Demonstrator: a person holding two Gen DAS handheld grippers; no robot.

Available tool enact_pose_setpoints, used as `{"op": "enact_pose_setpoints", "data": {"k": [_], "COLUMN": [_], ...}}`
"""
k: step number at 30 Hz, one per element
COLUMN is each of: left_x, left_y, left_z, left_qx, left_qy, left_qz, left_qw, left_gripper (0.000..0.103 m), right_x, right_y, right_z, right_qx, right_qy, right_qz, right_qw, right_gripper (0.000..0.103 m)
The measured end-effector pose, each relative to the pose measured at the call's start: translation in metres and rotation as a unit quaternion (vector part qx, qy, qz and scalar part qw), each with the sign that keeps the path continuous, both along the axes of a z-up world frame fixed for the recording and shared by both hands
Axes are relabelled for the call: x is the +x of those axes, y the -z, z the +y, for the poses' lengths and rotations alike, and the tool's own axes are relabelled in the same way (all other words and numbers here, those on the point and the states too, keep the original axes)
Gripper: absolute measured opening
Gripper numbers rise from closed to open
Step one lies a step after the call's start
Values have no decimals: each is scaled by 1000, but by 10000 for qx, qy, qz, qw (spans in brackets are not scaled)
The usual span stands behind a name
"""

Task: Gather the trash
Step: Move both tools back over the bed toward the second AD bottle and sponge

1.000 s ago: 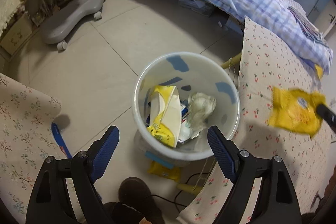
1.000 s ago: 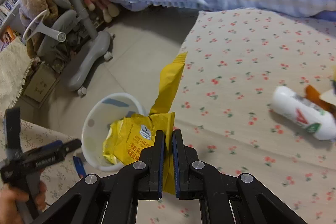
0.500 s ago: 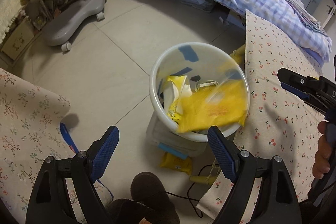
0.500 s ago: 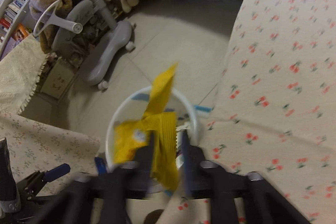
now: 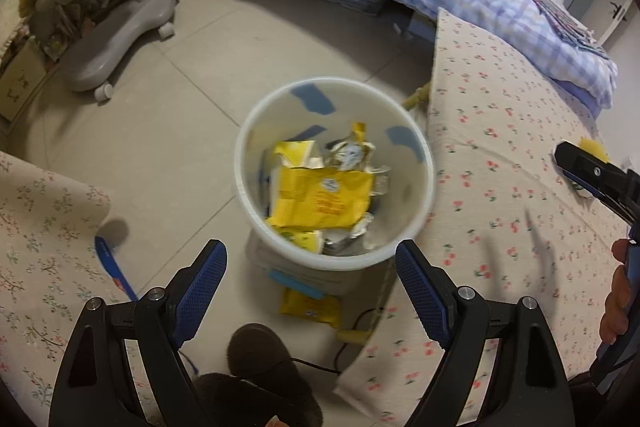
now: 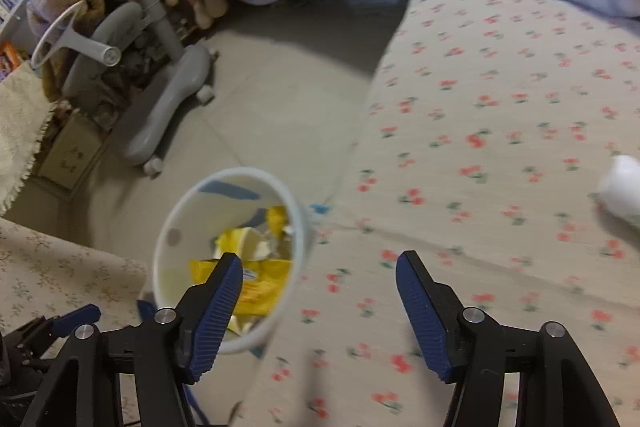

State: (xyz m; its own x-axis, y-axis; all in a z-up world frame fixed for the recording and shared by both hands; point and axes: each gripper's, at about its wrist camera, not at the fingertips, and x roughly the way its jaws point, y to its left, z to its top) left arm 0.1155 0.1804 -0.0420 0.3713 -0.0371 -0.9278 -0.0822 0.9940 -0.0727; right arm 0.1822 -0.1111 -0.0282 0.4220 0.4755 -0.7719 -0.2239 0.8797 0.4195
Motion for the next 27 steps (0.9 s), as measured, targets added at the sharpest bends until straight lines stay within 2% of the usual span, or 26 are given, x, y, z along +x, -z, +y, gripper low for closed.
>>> {"op": "enact_pose_setpoints", "data": {"k": [9,14,23,27], "left_x": [12,24,58,73], "left_y": [-7,-5,0,1], "left_z": [-57,-97,-196,-247], "left_qx": [-27,-46,-380,-731], "left_qy": [309,474,602,594], "left_qz": [8,104,309,288], "left_qw": [9995,9988,9970,9951], "left_gripper": [88,88,88,88], "right_x": [-7,-8,-12,-14], "right_y": [-14,-16,-23,-17], "right_z": [-75,-133,-238,-272], "right_qx": [-489,-508,-650,-705], "right_qy": [642,1209,2355,2677], "right_qz": [-132,-22,65,221], "right_qw": [9967,9914,9697,9607], "right_gripper": [76,76,78,78]}}
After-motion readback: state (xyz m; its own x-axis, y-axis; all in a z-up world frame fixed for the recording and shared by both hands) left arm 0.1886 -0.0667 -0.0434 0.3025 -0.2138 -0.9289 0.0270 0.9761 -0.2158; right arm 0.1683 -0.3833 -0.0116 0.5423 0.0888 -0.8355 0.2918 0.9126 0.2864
